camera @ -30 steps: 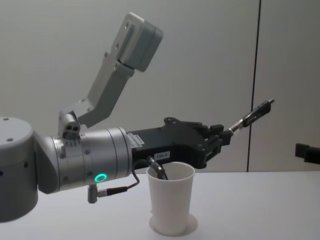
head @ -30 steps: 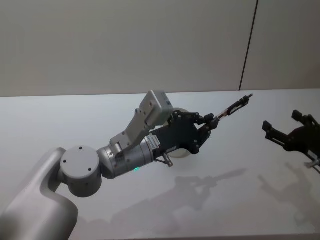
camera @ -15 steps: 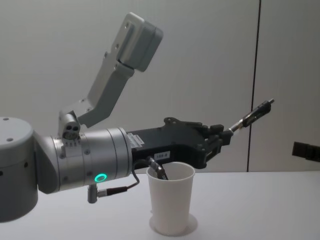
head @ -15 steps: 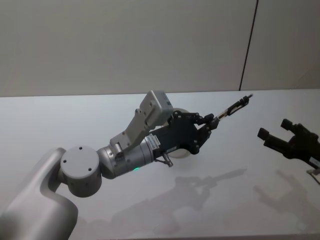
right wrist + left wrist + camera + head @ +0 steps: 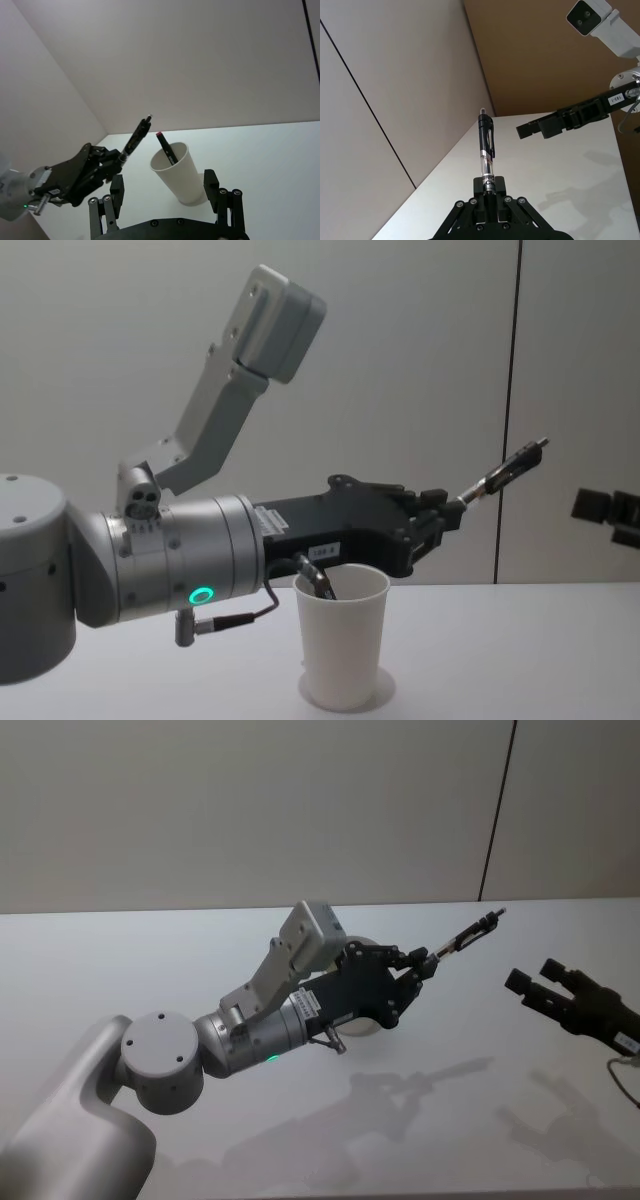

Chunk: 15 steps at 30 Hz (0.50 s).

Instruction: Place the pen into the pen holder.

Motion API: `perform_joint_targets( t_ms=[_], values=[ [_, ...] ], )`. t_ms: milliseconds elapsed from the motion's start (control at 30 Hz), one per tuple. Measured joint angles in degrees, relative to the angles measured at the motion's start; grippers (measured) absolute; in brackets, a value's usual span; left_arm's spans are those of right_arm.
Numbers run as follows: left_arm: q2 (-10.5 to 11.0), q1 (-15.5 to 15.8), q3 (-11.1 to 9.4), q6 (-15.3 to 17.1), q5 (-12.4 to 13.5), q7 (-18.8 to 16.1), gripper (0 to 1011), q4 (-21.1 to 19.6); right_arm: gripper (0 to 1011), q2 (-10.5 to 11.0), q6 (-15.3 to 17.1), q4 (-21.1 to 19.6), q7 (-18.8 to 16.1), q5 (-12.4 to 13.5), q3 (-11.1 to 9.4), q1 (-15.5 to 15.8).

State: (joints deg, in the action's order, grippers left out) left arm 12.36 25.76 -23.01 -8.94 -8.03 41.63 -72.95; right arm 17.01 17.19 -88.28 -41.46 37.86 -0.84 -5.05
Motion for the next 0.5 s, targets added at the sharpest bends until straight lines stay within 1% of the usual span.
perform_joint_targets(
  t_ms=[33, 67, 233, 333, 500],
  values=[
    [0.00, 0.00, 0.00, 0.00, 0.00, 0.00, 137, 0.00, 1002, 0.00, 0.00, 0.00, 0.00, 0.00, 0.00, 0.00],
    [0.00, 0.00, 0.00, 0.00, 0.00, 0.00, 137, 0.00, 1002, -0.15, 0.36, -0.11, -0.03, 0.86, 0.19, -0.04],
    [0.00, 0.00, 0.00, 0.00, 0.00, 0.00, 137, 0.00, 1002, -0.65, 1.08, -0.36, 0.14, 3.01, 0.72, -0.19],
    [0.00, 0.00, 0.00, 0.00, 0.00, 0.00, 137, 0.00, 1002, -1.12, 1.51, -0.47, 0.93, 4.67, 1.18, -0.39],
    [0.00, 0.00, 0.00, 0.00, 0.00, -0.01, 137, 0.00, 1002, -1.89, 1.65, -0.48, 2.19, 6.41, 1.79, -0.68]
  ],
)
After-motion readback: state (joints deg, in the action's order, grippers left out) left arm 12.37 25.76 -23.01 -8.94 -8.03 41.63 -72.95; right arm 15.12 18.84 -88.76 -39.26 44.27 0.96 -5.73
